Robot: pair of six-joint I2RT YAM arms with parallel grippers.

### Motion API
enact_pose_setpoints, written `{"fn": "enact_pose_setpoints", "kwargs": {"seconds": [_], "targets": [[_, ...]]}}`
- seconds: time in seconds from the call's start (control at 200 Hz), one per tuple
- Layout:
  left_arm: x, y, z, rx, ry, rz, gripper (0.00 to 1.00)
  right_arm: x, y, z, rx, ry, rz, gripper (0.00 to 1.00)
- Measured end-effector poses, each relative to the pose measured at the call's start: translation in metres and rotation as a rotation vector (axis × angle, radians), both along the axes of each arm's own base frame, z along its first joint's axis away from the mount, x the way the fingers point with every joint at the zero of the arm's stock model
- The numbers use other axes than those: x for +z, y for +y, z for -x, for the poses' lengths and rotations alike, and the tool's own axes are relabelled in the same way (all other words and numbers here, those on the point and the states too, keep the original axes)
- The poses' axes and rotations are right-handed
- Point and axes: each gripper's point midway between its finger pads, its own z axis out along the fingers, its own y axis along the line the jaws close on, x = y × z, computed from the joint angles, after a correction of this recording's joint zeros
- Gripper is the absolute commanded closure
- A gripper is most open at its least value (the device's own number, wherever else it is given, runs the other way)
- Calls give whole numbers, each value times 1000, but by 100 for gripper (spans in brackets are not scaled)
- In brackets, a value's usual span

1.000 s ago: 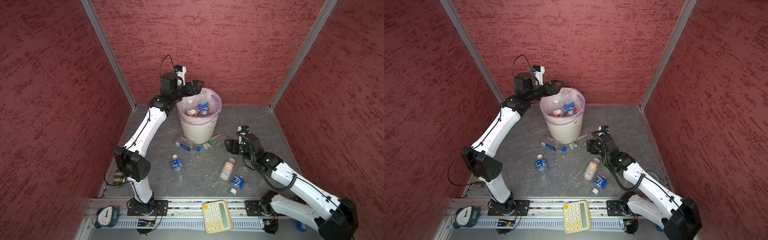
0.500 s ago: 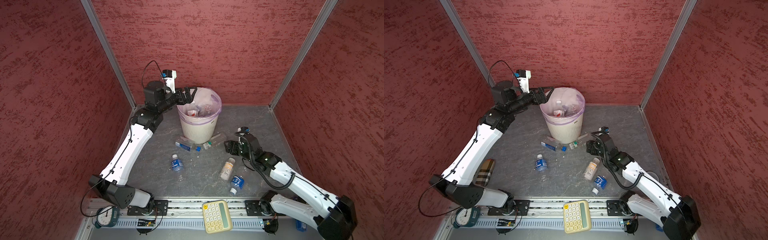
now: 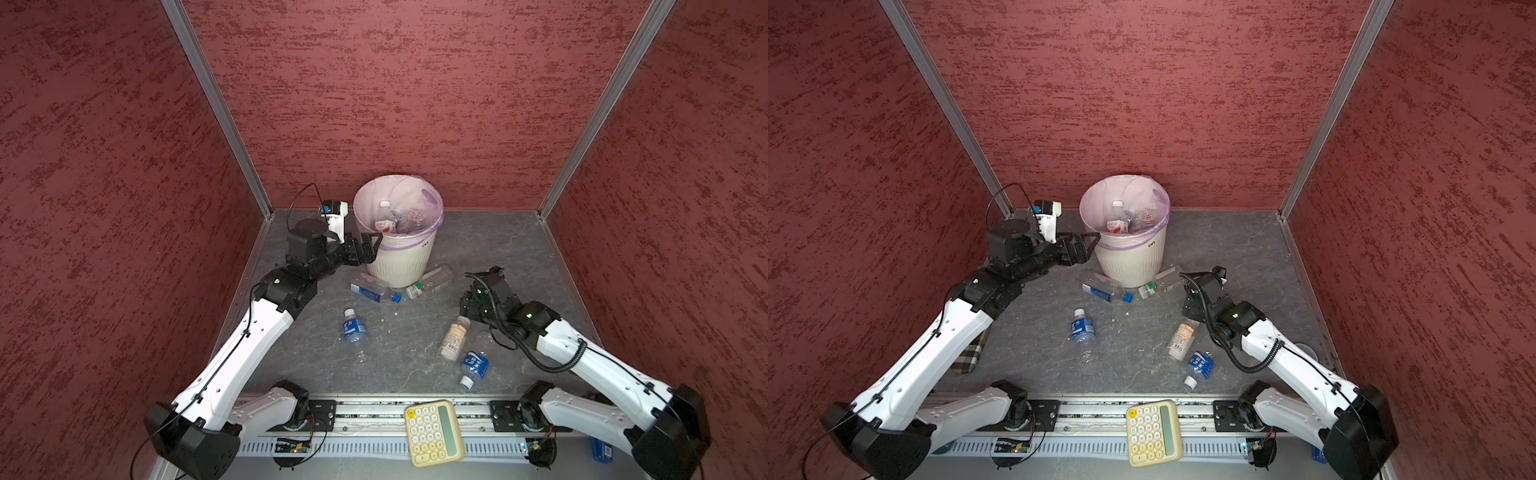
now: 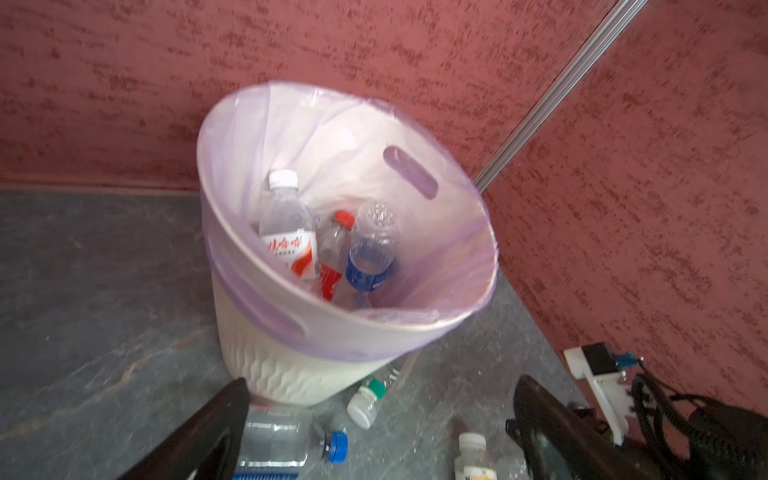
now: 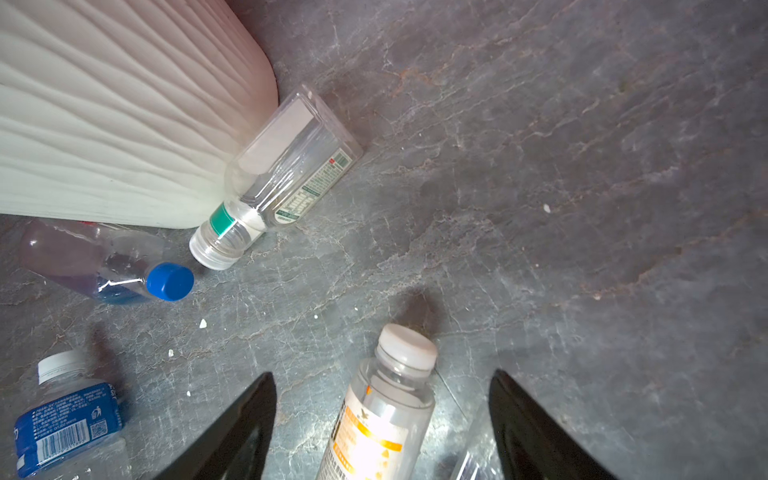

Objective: Throw the plastic bottles in the bin
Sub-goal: 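Release the bottle into the bin with the left gripper while the right gripper reaches out, then close the right gripper on the clear blue-labelled bottle beside the white-capped bottle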

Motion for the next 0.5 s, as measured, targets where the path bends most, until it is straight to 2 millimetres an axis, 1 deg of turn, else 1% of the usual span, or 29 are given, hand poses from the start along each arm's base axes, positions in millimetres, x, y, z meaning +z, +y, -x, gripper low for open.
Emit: {"fn": "enact_pose_setpoints", "kwargs": {"seconds": [0.155, 0.25, 0.391, 0.501], "targets": [[-41, 6, 19, 8, 73, -41, 1, -3, -5, 15, -42, 41, -4, 19], [-60, 8, 27, 11, 114, -53, 1, -4, -9, 26, -73, 68, -7, 19], [-74, 7, 33, 8, 146, -57, 1, -9, -13, 38, -112, 106, -21, 19], [-82, 5, 35, 1, 160, -61, 1, -27, -17, 50, -129, 160, -10, 19]]}}
